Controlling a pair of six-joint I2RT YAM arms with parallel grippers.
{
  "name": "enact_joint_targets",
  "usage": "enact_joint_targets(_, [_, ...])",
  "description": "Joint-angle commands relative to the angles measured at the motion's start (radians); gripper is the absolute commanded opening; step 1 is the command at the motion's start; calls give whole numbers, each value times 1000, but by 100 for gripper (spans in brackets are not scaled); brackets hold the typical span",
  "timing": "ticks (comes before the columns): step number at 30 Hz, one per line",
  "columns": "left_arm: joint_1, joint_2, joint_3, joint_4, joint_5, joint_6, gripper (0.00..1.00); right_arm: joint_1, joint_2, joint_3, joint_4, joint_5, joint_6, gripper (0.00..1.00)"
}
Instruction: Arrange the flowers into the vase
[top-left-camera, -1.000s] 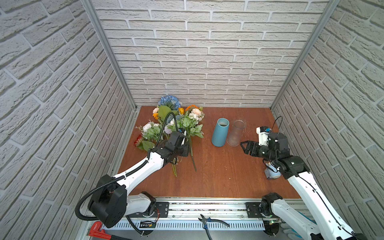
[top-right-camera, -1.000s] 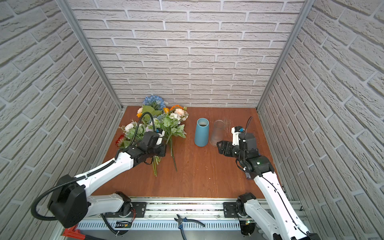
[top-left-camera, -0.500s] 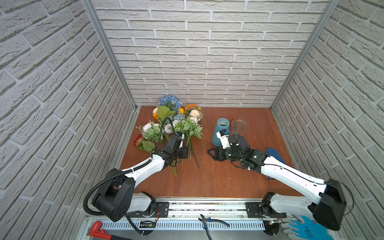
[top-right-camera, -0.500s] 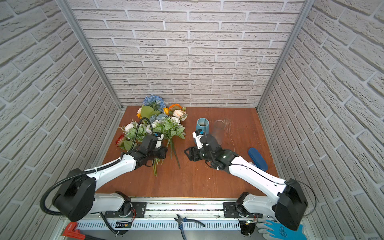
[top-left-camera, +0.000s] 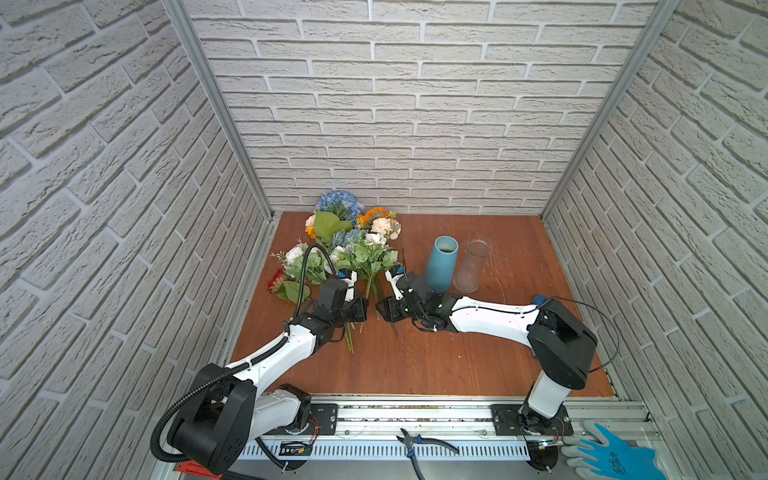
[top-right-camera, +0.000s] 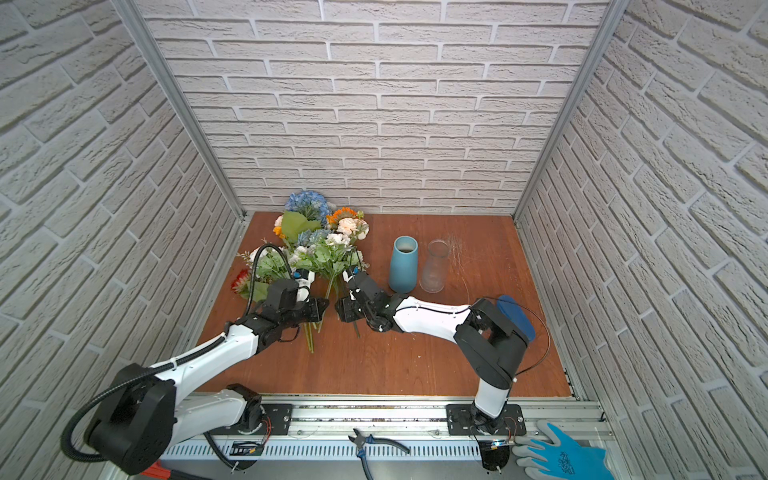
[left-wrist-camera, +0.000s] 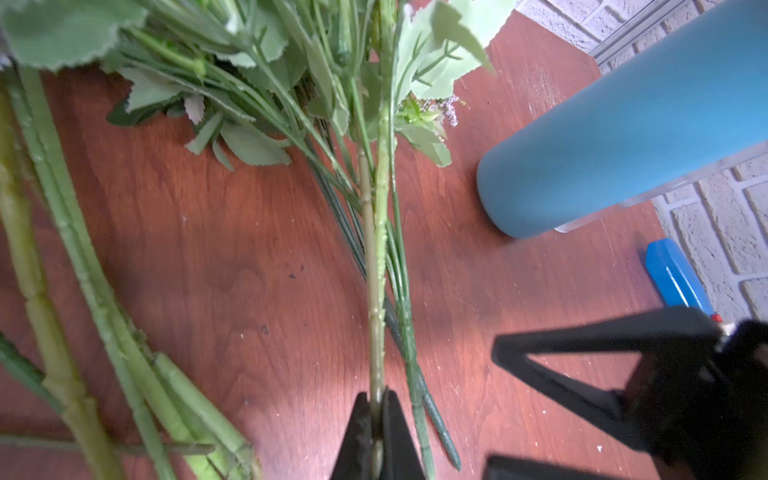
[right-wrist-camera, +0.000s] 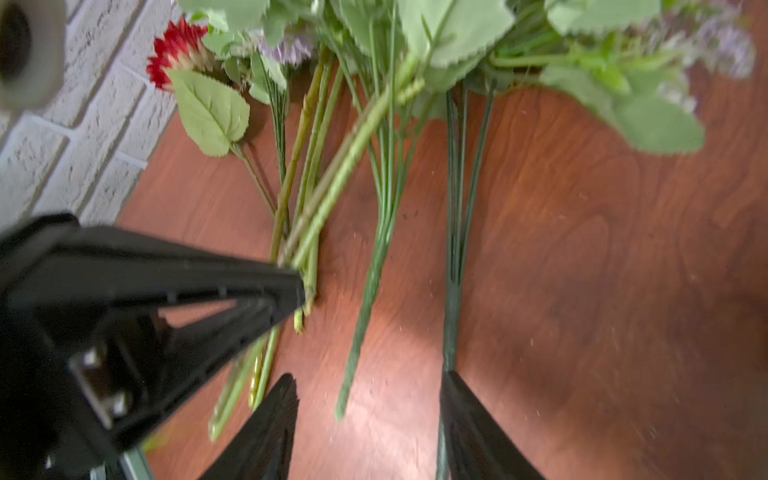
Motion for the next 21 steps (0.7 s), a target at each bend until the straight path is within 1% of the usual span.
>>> enact_joint_targets(1, [9, 18, -30, 148, 41, -26, 21, 2, -13, 37, 84, 57, 68, 54])
enact_joint_targets(3, [9, 28, -41, 162, 43, -44, 52, 2, -9, 46, 84, 95, 108, 51])
enact_joint_targets(4, [11, 23, -46, 157, 35, -54, 63, 3, -2, 58, 76, 108, 124, 50])
enact_joint_targets(6, [22, -8, -60, 131, 7, -66, 78, 2, 21, 85, 52, 126, 148, 45])
enact_joint_targets(7, [35, -34, -65, 105, -15, -70, 81, 3, 37, 99, 43, 129, 151, 43])
enact_joint_targets(9, [78, -98, -67, 35, -51, -75, 82, 2, 62, 118, 24, 143, 146, 42])
enact_joint_targets(14, [217, -229, -84, -96, -75, -76, 83, 2, 79, 145, -30, 228, 68, 41])
enact_joint_targets(17, [288, -261, -104, -106, -62, -78, 83, -1, 94, 157, -4, 255, 25, 41])
enact_joint_targets(21, [344, -243, -122, -66, -13, -93, 82, -4, 155, 269, -62, 311, -66, 40])
